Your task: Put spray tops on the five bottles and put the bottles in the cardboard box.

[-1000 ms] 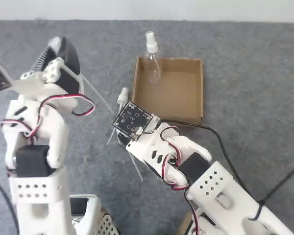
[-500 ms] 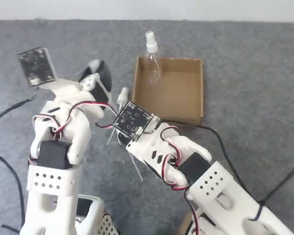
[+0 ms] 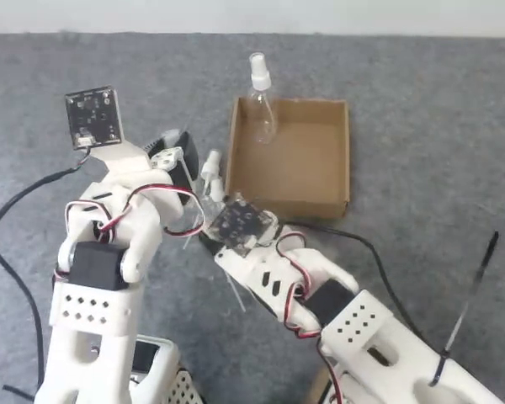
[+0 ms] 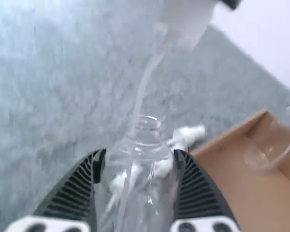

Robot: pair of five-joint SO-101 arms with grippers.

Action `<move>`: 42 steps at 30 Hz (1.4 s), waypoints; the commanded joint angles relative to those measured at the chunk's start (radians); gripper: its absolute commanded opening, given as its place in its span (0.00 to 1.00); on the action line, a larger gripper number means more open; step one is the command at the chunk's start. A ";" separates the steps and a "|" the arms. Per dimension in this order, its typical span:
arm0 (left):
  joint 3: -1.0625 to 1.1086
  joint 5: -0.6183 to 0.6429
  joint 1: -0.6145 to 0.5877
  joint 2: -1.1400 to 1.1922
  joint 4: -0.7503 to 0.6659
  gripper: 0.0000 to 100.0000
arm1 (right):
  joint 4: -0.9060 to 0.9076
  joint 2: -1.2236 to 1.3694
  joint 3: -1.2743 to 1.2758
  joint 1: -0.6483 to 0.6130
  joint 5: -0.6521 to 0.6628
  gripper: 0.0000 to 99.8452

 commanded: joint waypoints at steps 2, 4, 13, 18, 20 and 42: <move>-0.007 -0.015 0.064 -0.017 0.014 0.01 | -0.180 -0.041 0.018 0.007 -0.086 0.01; -0.004 -0.041 0.074 -0.017 0.014 0.01 | -0.194 -0.041 0.032 0.007 -0.087 0.01; 0.027 -0.137 0.124 -0.017 0.054 0.01 | -0.186 -0.041 0.035 0.061 -0.164 0.01; 0.031 -0.164 0.124 -0.018 0.055 0.01 | -0.186 -0.045 0.035 0.070 -0.166 0.01; 0.033 -0.164 0.124 -0.018 0.064 0.01 | -0.186 -0.042 0.035 0.070 -0.166 0.01; -0.124 -0.213 0.028 -0.221 0.249 0.16 | -0.196 -0.050 0.054 0.116 -0.164 0.01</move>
